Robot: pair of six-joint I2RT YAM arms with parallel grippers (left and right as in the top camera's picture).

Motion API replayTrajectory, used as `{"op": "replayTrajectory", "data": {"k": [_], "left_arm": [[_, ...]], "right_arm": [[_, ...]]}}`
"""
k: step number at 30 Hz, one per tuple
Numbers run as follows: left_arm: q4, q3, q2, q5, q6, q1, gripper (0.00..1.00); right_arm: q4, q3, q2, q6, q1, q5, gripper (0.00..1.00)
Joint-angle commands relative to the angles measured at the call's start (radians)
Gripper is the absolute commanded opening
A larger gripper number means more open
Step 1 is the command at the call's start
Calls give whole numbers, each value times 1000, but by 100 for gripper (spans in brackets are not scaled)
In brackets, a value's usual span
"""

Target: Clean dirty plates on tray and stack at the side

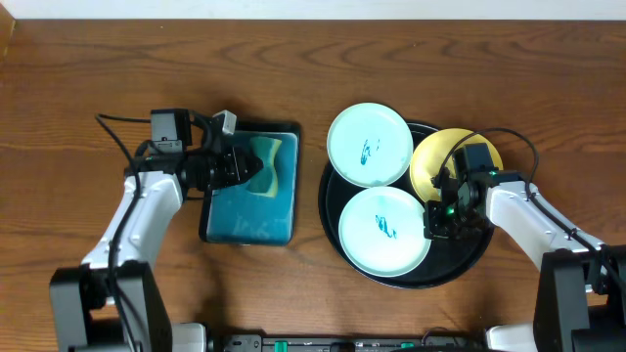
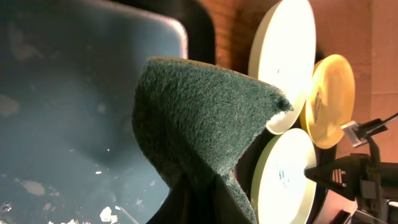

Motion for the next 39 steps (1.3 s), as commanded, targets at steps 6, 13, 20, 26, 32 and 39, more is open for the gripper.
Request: {"op": "replayTrajectory", "data": {"k": [6,13,20,26,32,39], "left_arm": [[-16,0,86,-104,13,-72,8],[-44,-1,90,-350,12,-190,7],[-45,-1,90,-429,-34,-290,7],[-23,-1,90,-430,-103,-358,7],[10,-1,90,-430,-121,-396,7],[21,-1,90,-422,-245,-397,7]], "right_arm": [[4,6,4,-11,12,-18,1],[3,6,4,-11,11,-17,1],[3,6,4,-11,12,-17,1],[3,6,4,-11,11,-18,1],[3,6,4,-11,12,-17,1],[3,6,4,-11,11,-17,1]]}}
